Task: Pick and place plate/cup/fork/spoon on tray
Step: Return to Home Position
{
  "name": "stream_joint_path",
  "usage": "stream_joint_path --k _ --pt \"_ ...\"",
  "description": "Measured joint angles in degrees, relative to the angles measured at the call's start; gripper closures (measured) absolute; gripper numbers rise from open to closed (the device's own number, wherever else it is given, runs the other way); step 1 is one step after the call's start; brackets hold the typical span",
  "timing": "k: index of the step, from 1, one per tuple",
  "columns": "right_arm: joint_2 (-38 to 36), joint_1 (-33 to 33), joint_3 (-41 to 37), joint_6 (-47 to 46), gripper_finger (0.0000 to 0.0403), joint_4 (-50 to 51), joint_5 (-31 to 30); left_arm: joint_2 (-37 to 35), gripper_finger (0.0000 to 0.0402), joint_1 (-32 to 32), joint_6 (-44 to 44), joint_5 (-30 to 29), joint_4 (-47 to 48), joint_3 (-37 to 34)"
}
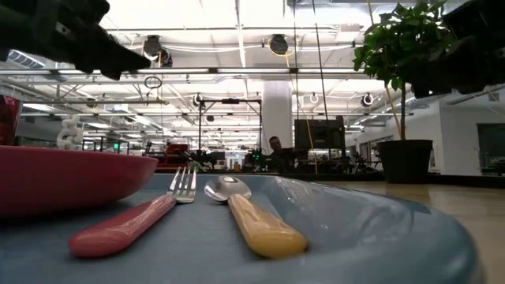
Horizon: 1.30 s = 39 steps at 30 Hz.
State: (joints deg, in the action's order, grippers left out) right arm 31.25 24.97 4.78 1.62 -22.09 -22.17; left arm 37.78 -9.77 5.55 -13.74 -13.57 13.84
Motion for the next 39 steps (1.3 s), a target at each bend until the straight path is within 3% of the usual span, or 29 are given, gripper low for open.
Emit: stream_joint_path --k 6,16,23,39 --pt "-3.32 -3.96 -2.54 2.51 0.0403 -1.16 0.23 0.00 0.0396 2.53 -2.20 0.65 -0.01 -1.28" --pt "-4.42 -12.35 -2.76 6.04 0.0403 -1.03 7.49 0.00 0.0396 2.85 -3.11 1.29 -2.70 -1.33" --pt "-6.30 -14.62 -2.82 5.51 0.0403 1.13 5.75 0.02 0.0396 2.85 -5.18 1.29 -3.55 -1.33" --pt "-24.43 -14.82 -2.91 8.63 0.0403 9.47 7.33 0.02 0.0396 2.85 -10.02 0.20 -4.64 -1.33"
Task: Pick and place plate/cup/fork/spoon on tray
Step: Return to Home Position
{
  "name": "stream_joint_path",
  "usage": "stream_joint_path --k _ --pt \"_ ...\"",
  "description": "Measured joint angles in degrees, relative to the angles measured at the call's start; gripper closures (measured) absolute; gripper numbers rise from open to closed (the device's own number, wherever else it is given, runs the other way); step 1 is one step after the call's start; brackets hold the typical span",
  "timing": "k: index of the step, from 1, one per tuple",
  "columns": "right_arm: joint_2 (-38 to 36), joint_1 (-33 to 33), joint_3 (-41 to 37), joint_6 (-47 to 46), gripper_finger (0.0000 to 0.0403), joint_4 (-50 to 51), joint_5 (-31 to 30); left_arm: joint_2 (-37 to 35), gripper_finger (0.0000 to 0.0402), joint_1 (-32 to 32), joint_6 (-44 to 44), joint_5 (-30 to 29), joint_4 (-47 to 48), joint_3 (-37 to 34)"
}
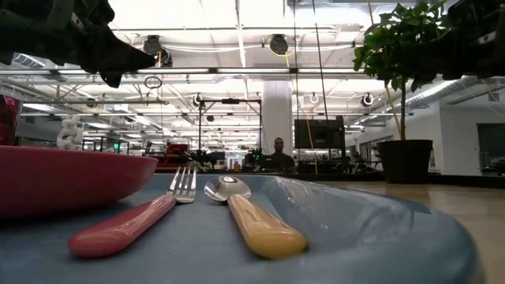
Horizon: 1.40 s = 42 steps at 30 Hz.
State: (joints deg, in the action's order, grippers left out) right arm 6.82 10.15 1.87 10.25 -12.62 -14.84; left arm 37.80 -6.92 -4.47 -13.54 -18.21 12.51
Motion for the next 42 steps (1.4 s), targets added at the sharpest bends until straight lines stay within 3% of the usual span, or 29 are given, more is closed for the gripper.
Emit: stream_joint_path --k 9,26,42 --pt "-6.71 -0.06 -1.03 0.91 0.0403 4.34 0.11 0.02 0.0396 -0.02 -0.74 -0.02 0.00 0.00" --pt "-6.70 -4.92 -1.03 1.48 0.0403 8.30 0.24 0.07 0.0396 -0.02 -2.08 -0.02 -0.03 0.00" --pt "-6.65 -10.40 -1.03 1.69 0.0403 10.70 9.37 0.07 0.0396 -0.46 -2.03 -0.02 0.37 0.00"
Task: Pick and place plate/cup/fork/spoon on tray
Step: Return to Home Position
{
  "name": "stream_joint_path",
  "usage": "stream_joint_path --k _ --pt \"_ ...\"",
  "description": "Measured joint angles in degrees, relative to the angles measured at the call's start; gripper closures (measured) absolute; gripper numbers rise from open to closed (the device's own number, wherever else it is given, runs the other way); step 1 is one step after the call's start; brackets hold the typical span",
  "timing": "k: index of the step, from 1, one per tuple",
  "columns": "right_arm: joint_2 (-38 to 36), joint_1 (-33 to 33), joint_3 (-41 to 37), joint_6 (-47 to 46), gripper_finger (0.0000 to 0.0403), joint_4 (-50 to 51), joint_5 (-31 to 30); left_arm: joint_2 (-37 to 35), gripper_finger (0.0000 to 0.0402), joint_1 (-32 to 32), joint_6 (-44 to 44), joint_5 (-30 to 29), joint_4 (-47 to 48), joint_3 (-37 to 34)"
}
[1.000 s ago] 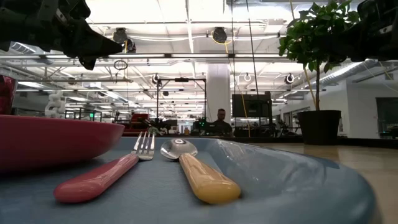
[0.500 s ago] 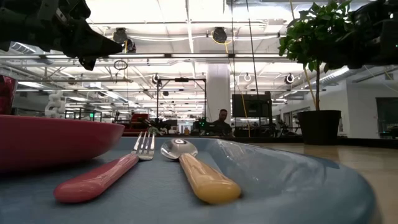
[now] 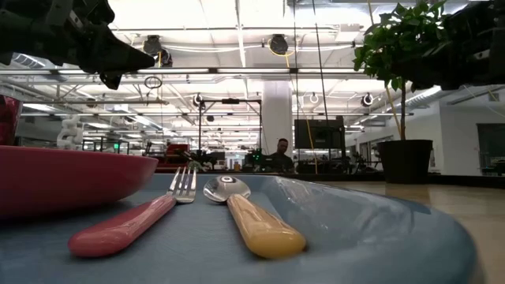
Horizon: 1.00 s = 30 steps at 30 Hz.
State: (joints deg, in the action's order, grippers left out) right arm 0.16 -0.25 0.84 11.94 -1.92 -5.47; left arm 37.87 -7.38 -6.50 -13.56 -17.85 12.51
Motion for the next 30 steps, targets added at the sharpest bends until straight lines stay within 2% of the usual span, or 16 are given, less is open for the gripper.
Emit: stream_joint_path --k 10,18,30 --pt "0.01 -2.76 0.00 -1.41 0.0403 0.99 5.83 0.00 0.0396 0.00 0.37 0.00 1.63 0.00" --pt "0.02 -2.78 0.00 -6.63 0.0403 0.87 5.75 -0.37 0.0396 0.11 3.20 -0.01 4.59 0.00" --pt "0.02 -2.78 0.00 -8.91 0.0403 -0.02 5.59 -10.47 0.0396 2.29 6.18 -0.09 16.61 0.00"
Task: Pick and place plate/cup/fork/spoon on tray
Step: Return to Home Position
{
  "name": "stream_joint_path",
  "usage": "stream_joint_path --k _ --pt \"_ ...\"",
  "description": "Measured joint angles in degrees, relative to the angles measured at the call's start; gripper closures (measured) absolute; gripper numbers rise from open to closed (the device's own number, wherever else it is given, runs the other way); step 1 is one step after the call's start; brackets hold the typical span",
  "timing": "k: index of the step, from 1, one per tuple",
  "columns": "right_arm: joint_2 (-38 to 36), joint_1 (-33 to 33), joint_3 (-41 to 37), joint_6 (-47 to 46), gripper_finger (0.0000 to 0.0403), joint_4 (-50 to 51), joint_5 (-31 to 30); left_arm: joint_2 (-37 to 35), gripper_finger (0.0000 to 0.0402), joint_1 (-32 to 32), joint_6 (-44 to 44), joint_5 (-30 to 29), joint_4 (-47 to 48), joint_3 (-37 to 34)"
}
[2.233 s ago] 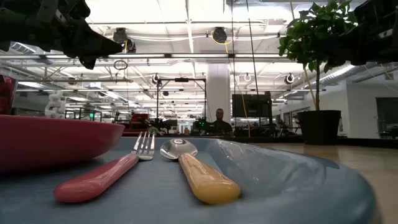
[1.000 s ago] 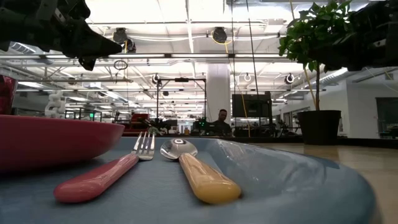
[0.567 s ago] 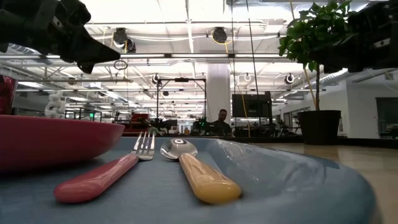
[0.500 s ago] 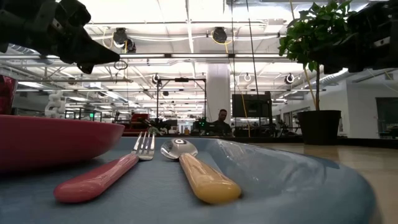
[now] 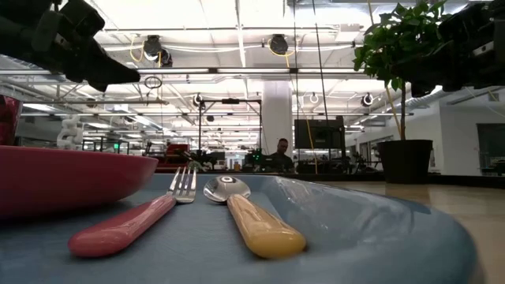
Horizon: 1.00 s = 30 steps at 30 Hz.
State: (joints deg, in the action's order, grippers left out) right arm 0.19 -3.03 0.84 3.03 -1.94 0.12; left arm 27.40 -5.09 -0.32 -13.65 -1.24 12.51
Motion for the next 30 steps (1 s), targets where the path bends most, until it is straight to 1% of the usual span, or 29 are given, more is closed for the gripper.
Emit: stream_joint_path --k 4,7,10,17,20,23,30 --pt "0.00 0.00 0.00 0.00 0.0403 -0.08 -0.02 -1.78 0.0396 1.18 0.09 0.00 3.56 -0.12" --pt "0.00 0.00 0.00 0.00 0.0403 -0.13 -0.02 -2.65 0.0396 1.96 1.09 0.02 3.18 -1.80" --pt "0.00 0.00 0.00 0.00 0.0403 -0.15 -0.02 -2.85 0.0396 2.81 1.86 0.00 0.30 -4.22" --pt "0.00 0.00 0.00 0.00 0.0403 -0.25 -0.03 -2.85 0.0396 3.90 2.09 0.02 -10.77 -11.84" --pt "0.00 0.00 0.00 0.00 0.0403 -0.30 -0.03 -2.70 0.0396 3.90 1.54 0.24 -10.58 -11.96" --pt "0.00 0.00 0.00 0.00 0.0403 -0.30 -0.04 -3.28 0.0396 3.67 0.10 2.02 -11.66 -11.96" --pt "0.00 0.00 0.00 0.00 0.0403 -0.30 -0.02 -5.60 0.0396 0.72 0.02 2.77 -12.03 -11.96"
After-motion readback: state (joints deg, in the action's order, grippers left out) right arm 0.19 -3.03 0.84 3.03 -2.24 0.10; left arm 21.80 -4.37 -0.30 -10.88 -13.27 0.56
